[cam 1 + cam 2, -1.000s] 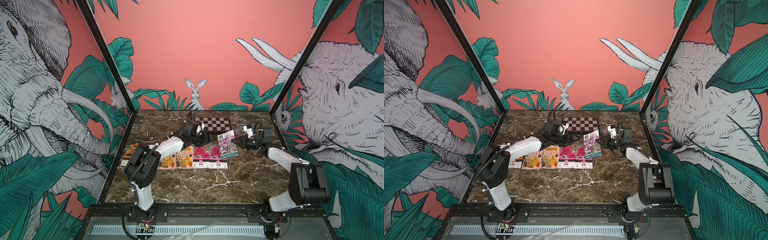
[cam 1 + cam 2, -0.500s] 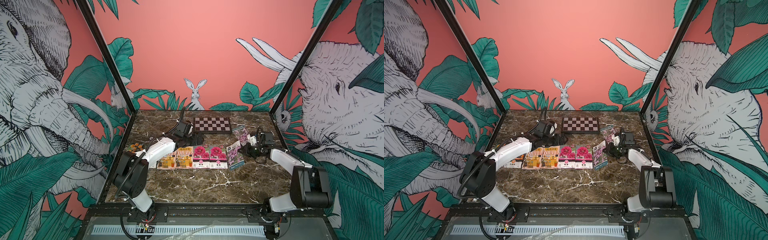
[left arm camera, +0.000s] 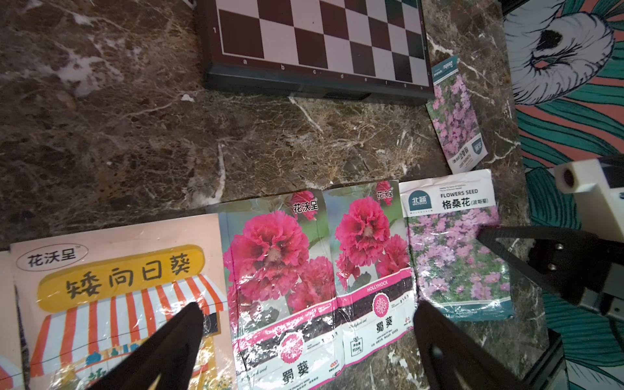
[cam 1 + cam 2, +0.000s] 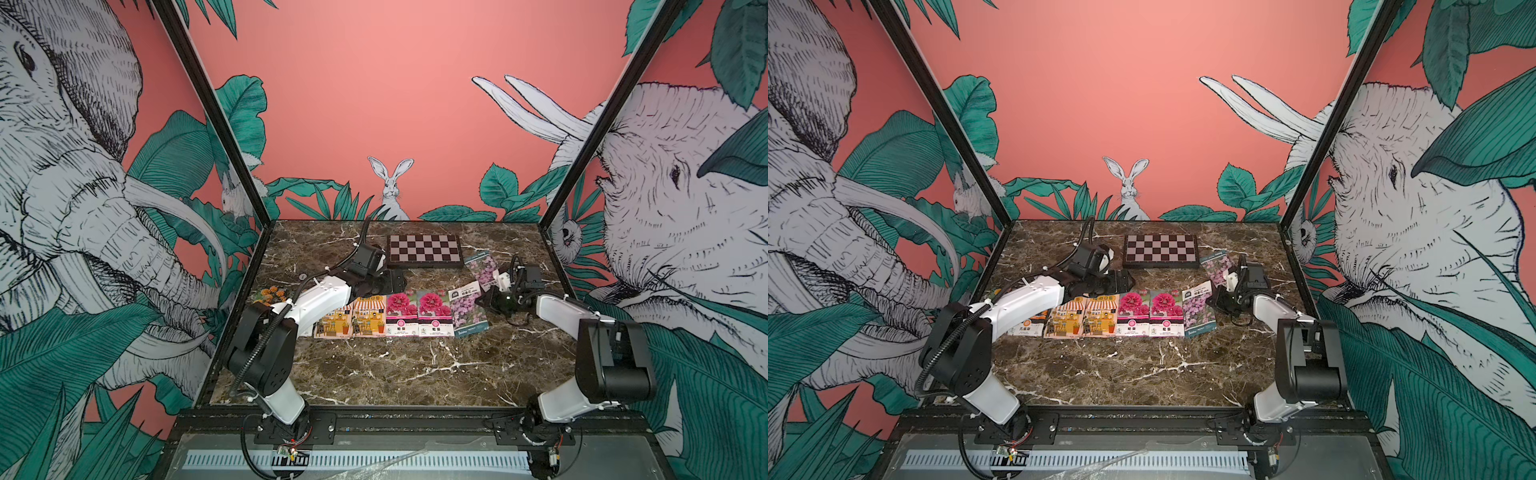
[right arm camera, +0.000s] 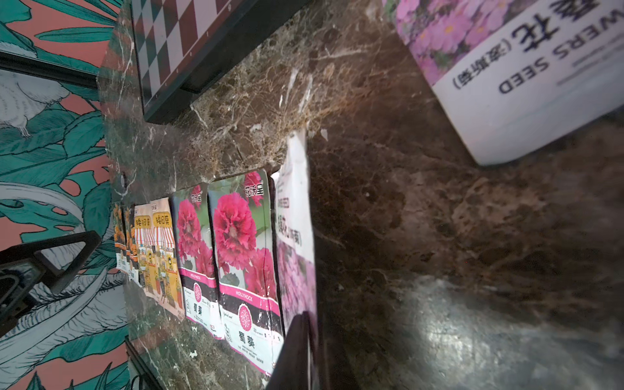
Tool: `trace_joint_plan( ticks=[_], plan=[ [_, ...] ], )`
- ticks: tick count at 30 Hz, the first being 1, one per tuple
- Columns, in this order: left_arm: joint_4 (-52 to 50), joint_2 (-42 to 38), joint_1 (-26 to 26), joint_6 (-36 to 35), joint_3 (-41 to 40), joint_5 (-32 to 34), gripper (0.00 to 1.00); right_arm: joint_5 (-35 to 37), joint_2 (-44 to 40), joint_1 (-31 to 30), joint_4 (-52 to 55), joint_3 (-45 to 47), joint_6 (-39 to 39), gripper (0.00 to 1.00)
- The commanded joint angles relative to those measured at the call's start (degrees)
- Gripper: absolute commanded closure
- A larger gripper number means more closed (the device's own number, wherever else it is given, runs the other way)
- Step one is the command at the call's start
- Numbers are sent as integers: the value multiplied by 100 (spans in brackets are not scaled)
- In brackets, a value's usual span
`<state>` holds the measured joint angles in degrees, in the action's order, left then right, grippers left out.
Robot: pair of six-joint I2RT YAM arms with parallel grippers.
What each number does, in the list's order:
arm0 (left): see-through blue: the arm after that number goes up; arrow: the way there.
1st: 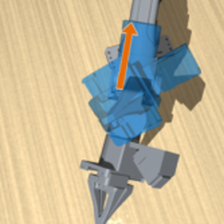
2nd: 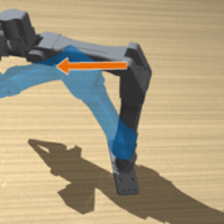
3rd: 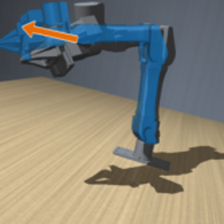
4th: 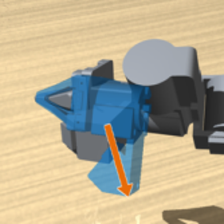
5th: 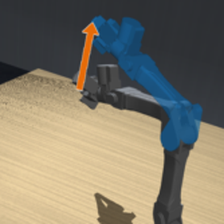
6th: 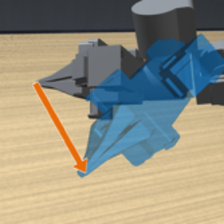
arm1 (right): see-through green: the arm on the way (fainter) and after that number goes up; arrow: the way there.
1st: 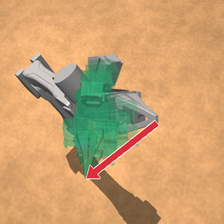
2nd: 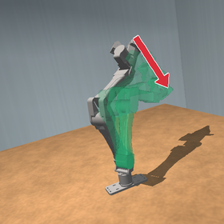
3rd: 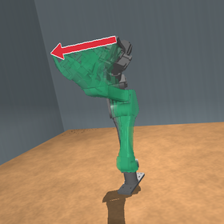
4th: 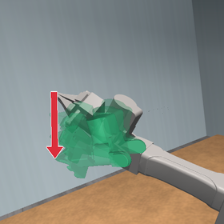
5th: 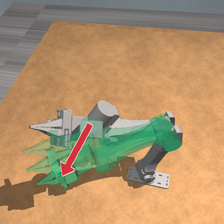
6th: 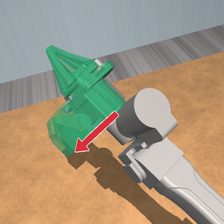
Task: Arrange the seed packets in a row
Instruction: Place the seed packet at the center of the board, then pick up the seed packet from the center of the board.
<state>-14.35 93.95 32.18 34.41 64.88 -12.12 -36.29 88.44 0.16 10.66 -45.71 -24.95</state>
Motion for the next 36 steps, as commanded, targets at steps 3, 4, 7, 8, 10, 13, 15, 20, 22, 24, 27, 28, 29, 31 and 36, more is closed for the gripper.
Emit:
trace_joint_plan(
  ticks=[3, 4, 7, 8, 10, 13, 15, 20, 22, 24, 27, 28, 29, 31, 36],
  plan=[
    [-74, -110, -28, -37, -40, 61, 1, 236, -29, 7, -109, 141, 95, 83],
    [-71, -110, -28, -35, -40, 52, 1, 237, -20, 3, -111, 146, 87, 80],
    [-64, -105, -33, -31, -39, 43, 1, 273, -24, 3, -67, 151, 67, 67],
    [-64, -110, -41, -31, -37, 36, 1, 326, -44, 3, -30, 150, 67, 62],
    [-76, -123, -32, -45, -43, 43, 1, 531, -120, 3, 149, 112, 97, 52],
    [-123, -157, -48, -86, -41, 82, 1, 1115, -334, 8, 619, -38, 220, 40],
    [-160, -184, -62, -116, -37, 113, 1, 1513, -519, 10, 844, -113, 271, 36],
    [-249, -288, -141, -206, -45, 205, 1, 2259, -991, 52, 1092, -205, 238, 26],
    [-262, -339, -191, -232, -38, 248, 1, 2339, -1078, 95, 1026, -206, 171, 21],
    [-277, -401, -238, -280, -54, 288, 1, 2329, -1068, 174, 886, -232, 80, 17],
    [-296, -498, -289, -376, -60, 367, 1, 2231, -818, 334, 670, -446, -1, 15],
    [-307, -517, -304, -399, -60, 389, 1, 2210, -698, 386, 611, -554, -7, 15],
    [-327, -521, -309, -417, -48, 394, 1, 2160, -537, 456, 529, -700, -6, 15],
    [-417, -473, -332, -424, 37, 361, 1, 2003, -150, 622, 414, -995, -63, 16],
    [-501, -177, -334, -335, 315, 94, 1, 1751, 760, 948, 300, -1733, -227, 18]
  ],
)
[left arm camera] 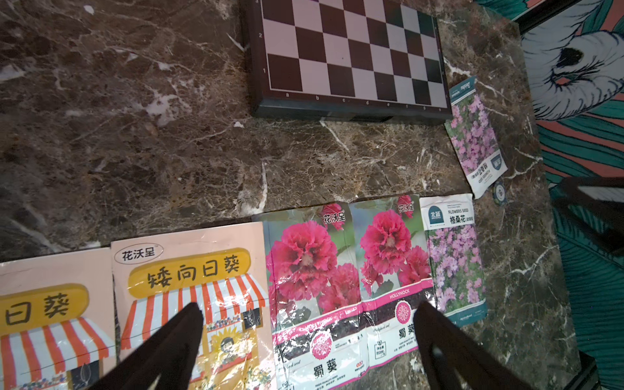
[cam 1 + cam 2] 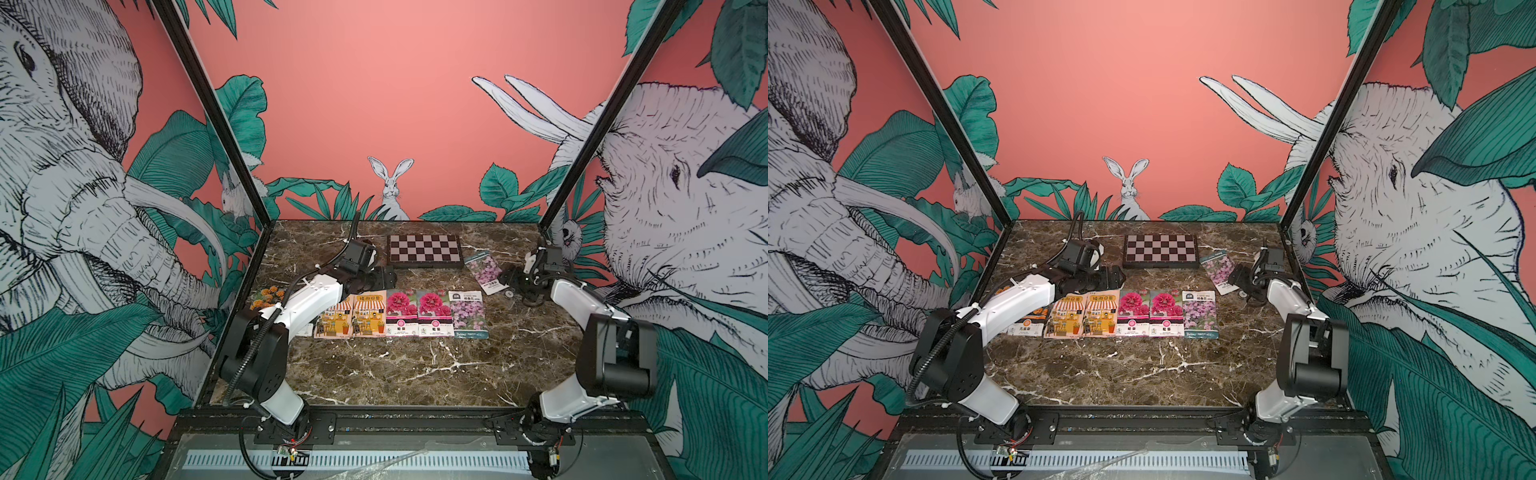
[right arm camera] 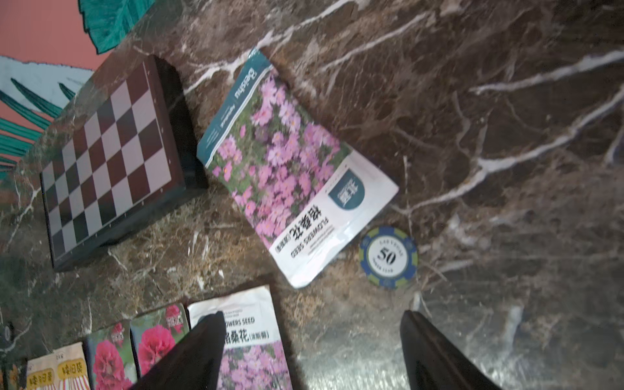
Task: Arrange the seed packets in a row
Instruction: Pick up the seed packet from the center of the board.
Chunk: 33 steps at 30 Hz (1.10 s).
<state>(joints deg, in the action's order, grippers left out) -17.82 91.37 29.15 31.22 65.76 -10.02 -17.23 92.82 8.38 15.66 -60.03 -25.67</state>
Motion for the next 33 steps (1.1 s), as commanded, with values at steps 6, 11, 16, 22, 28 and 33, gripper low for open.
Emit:
trace_joint_plan(
  ticks=[6, 11, 16, 22, 28, 33],
  plan=[
    [-98, 436, -25, 132, 556, -374, 1, -338, 970, 455, -234, -723, -184, 19],
    [57, 706, -29, 226, 758, -614, 1, -1078, 1327, 753, -560, -711, -418, 25],
    [111, 870, -22, 295, 886, -746, 1, -1373, 1623, 905, -752, -722, -549, 31],
    [187, 938, -26, 347, 867, -848, 2, -1643, 1958, 954, -850, -738, -523, 48],
    [304, 1014, -10, 410, 851, -990, 2, -1985, 2186, 983, -1150, -634, -591, 58],
    [494, 1224, -6, 558, 927, -1208, 2, -2310, 2292, 989, -1426, -555, -635, 62]
  ],
)
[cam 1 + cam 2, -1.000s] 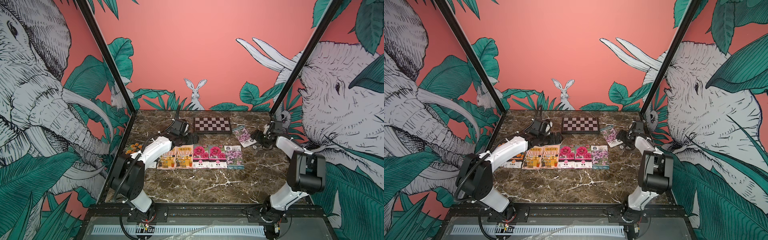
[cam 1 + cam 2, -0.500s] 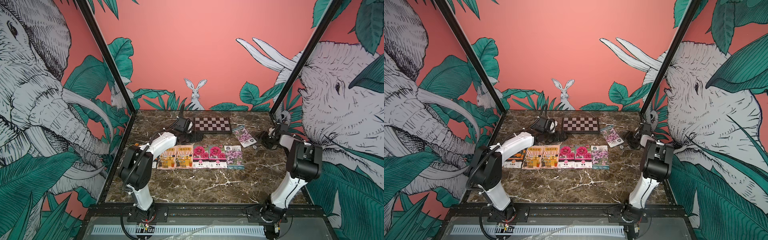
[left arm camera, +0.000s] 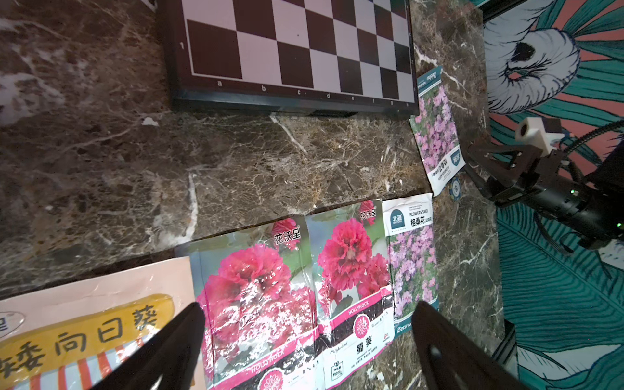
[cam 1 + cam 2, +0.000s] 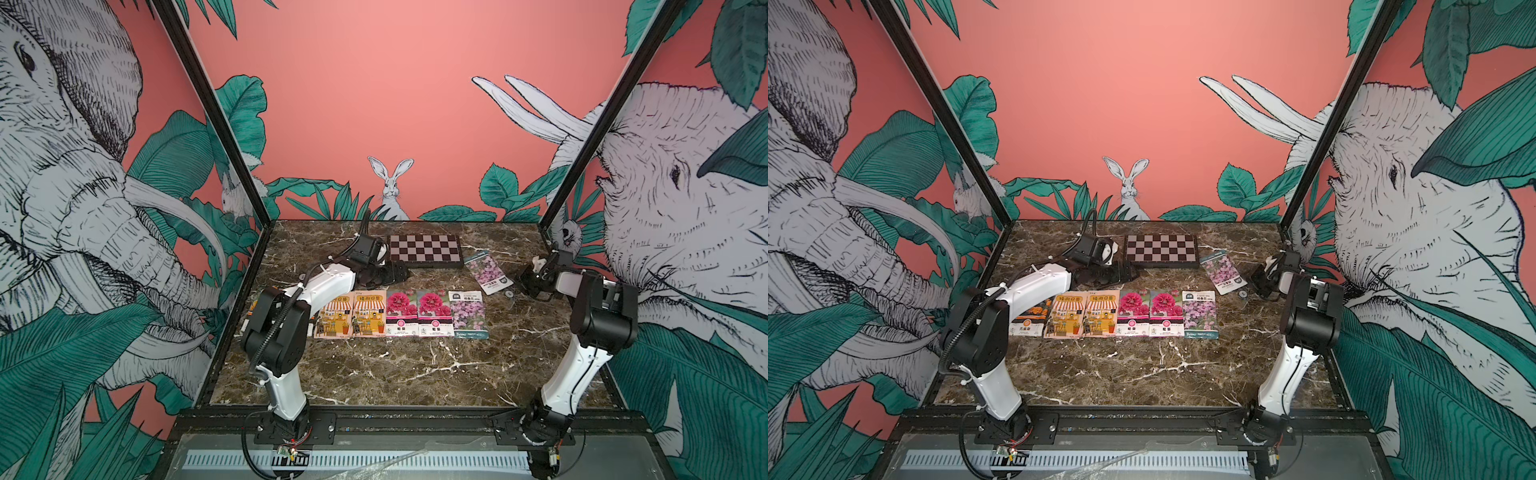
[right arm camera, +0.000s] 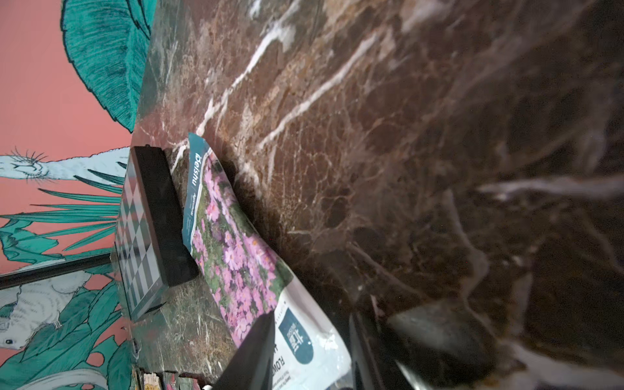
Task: Arrange the seed packets in a row
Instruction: Pick up the seed packet from the center of the board.
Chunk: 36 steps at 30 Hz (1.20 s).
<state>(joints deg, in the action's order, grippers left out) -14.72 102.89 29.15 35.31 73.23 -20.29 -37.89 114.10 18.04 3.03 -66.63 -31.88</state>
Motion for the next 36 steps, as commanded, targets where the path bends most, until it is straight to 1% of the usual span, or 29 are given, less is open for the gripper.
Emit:
trace_joint_plan(
  ticks=[1, 8, 12, 15, 18, 21, 25, 31, 33, 36],
  plan=[
    [226, 127, 2, 202, 218, -242, 2, -304, 165, 24, -219, 129, -14, 63],
    [320, 550, 135, 313, 614, -422, 3, -973, 148, 38, -899, 289, -189, 72],
    [344, 663, 177, 351, 732, -448, 3, -1135, 138, 39, -1160, 362, -324, 78],
    [356, 688, 177, 364, 741, -474, 3, -1182, 155, 40, -1227, 362, -351, 86],
    [359, 686, 173, 375, 714, -484, 3, -1221, 144, 35, -1272, 375, -369, 99],
    [372, 680, 187, 362, 726, -493, 3, -1229, 2, 35, -1464, 476, -506, 100],
    [413, 721, 218, 306, 808, -469, 3, -1212, -447, 33, -1782, 724, -866, 100],
    [297, 981, 471, 17, 1344, -322, 3, -1225, -1291, 35, -2213, 1151, -1620, 100],
    [336, 1086, 611, -122, 1532, -209, 3, -1230, -1509, 27, -2387, 1306, -1967, 100],
    [289, 1315, 868, -646, 1943, 99, 3, -1160, -1824, 15, -2533, 1539, -2394, 100]
  ],
)
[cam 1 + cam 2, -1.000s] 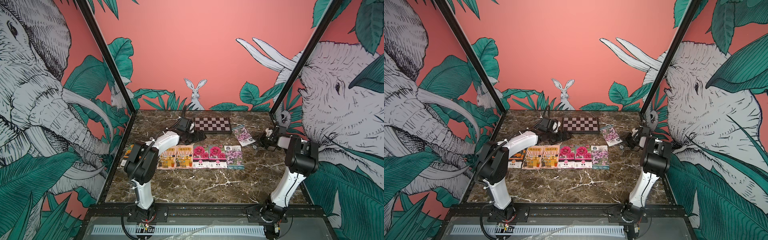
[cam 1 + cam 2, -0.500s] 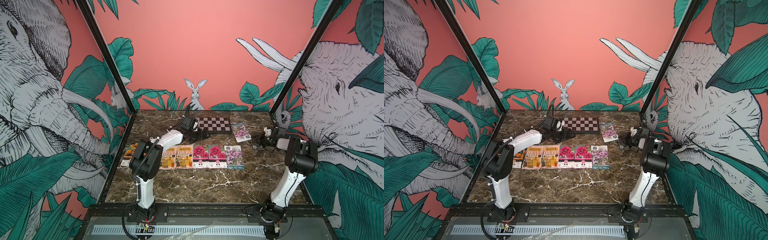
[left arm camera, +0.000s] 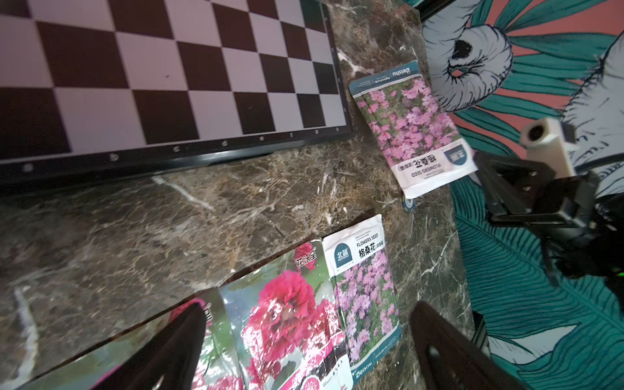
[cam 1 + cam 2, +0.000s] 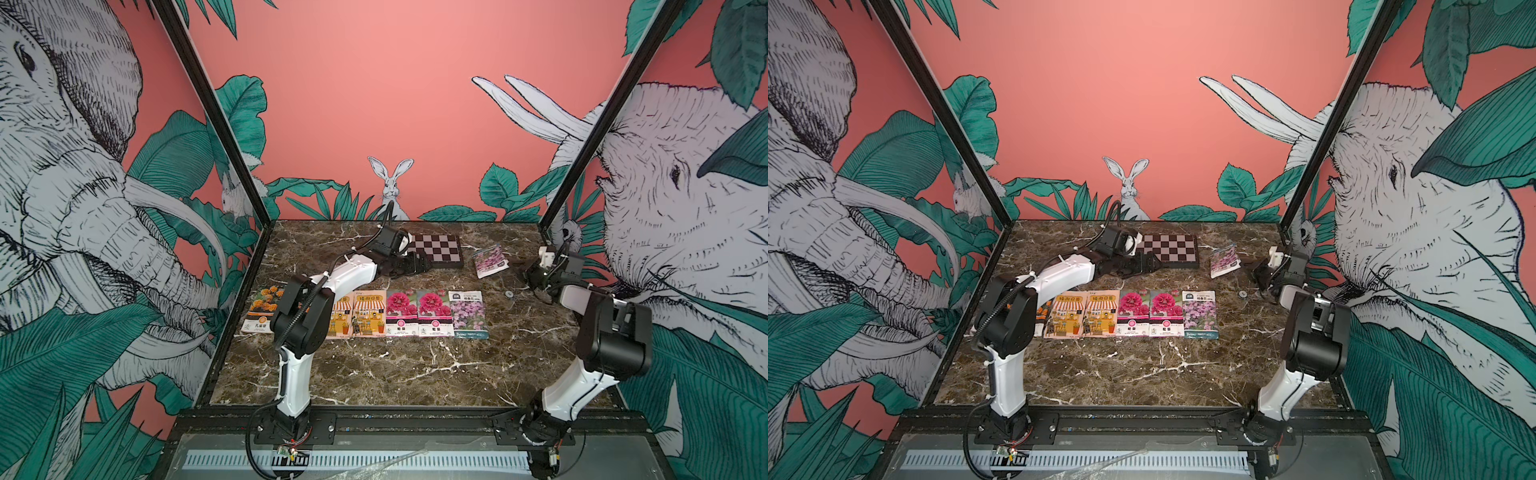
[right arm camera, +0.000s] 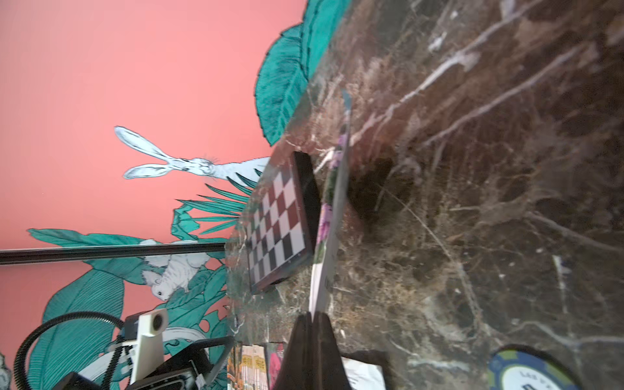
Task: Arrange the seed packets in a row
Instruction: Pick up the seed packet from the center of the board, then place the seed packet at the center of the board.
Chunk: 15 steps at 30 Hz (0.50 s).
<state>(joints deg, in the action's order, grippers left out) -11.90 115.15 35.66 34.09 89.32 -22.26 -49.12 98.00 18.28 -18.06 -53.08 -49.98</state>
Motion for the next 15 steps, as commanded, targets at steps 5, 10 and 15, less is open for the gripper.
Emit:
trace_joint_plan(
  ticks=[5, 10, 15],
  plan=[
    [-51, 539, 694, -1786, 1091, 795, 5, 96, -572, -108, -387, 340, -990, 100],
    [197, 740, 1066, -2838, 1410, 1064, 7, 282, -1076, -298, -19, 226, -1093, 100],
    [467, 798, 1373, -3439, 1474, 1275, 7, 523, -1415, -582, 373, 66, -1175, 100]
  ],
)
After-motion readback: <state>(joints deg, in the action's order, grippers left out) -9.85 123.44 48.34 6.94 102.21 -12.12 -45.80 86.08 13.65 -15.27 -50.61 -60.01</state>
